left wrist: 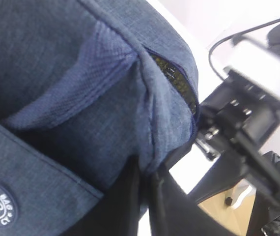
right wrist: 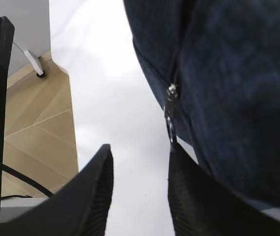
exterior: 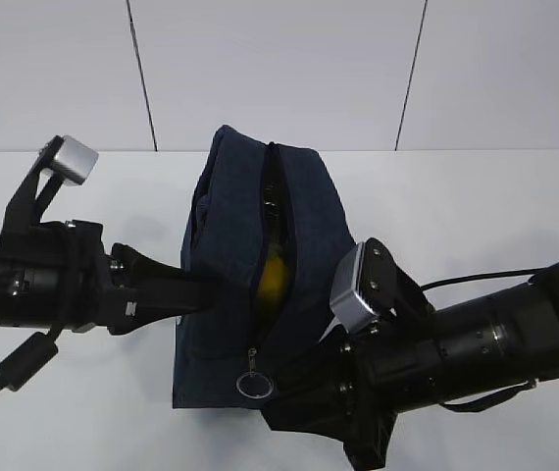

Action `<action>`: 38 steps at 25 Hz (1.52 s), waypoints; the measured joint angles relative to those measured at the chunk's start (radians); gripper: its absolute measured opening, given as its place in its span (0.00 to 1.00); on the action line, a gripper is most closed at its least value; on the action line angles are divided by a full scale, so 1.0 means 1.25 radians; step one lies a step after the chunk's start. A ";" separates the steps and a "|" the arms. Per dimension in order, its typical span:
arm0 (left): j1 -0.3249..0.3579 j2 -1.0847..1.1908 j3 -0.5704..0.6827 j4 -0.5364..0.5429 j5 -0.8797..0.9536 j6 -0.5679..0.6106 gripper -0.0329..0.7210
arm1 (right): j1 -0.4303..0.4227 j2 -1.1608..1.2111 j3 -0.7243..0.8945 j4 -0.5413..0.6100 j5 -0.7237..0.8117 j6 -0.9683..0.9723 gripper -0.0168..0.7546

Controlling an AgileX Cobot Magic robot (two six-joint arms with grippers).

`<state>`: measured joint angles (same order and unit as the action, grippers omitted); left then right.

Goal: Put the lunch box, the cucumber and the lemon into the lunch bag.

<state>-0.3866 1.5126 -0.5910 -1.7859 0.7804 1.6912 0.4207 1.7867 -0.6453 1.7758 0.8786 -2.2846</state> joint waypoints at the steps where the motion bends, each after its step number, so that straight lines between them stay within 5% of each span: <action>1: 0.000 0.000 0.000 0.000 0.000 -0.002 0.04 | 0.000 0.009 -0.002 0.000 0.000 0.000 0.40; 21: 0.000 0.000 0.000 0.000 0.022 -0.014 0.04 | 0.000 0.037 -0.037 0.000 -0.080 -0.035 0.40; 38: 0.000 0.000 0.000 0.000 0.026 -0.014 0.04 | 0.000 0.042 -0.059 -0.001 -0.002 -0.027 0.40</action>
<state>-0.3866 1.5126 -0.5910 -1.7859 0.8126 1.6735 0.4207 1.8386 -0.7190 1.7740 0.8762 -2.3187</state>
